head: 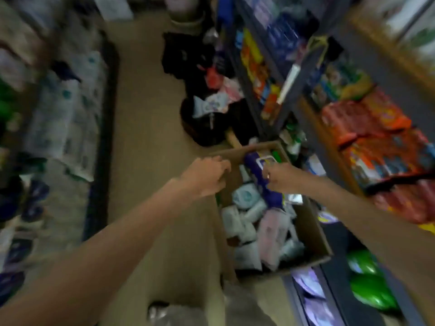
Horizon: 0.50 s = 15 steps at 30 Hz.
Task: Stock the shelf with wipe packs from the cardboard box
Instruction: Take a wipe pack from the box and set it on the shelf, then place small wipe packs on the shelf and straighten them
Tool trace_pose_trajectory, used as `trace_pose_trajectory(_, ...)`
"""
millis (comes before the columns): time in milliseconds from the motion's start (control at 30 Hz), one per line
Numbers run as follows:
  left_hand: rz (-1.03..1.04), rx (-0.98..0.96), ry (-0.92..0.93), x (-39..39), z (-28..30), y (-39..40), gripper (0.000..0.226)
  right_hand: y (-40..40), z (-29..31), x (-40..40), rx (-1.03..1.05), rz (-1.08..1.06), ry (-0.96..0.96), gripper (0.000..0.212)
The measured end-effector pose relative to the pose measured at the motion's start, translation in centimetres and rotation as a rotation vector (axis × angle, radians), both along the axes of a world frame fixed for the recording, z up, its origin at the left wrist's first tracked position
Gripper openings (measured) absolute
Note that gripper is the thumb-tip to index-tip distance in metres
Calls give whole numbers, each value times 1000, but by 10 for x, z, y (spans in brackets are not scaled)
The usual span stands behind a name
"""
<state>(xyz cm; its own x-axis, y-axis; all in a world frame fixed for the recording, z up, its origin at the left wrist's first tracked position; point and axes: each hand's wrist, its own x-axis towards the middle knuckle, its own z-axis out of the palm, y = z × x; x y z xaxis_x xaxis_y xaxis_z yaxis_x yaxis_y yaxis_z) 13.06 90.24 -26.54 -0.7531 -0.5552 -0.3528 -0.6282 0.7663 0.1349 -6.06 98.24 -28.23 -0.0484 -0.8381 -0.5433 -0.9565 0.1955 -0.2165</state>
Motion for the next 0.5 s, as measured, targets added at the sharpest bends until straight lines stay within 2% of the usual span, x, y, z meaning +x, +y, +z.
trace_pose_trajectory(67,-41,72,-51,-31,-39,21,37,26,-46,-30,79,-65,-37,22)
trace_pose_trajectory(167,-46,190,-118,-53,-92,37,36,58,-113,-49,126,-91,-75,13)
trace_pose_trajectory(267,-22,291,-178,-58,-132,45,36,86,-175,-49,218,-100,-120,28)
trace_pose_trajectory(400,4,358,-267,-56,-167,54,38,115,-214,-50,334,26,13,40)
trace_pose_trajectory(500,28,379,-300,-54,-182,64,36,125,-221,-49,345,199,163,36)
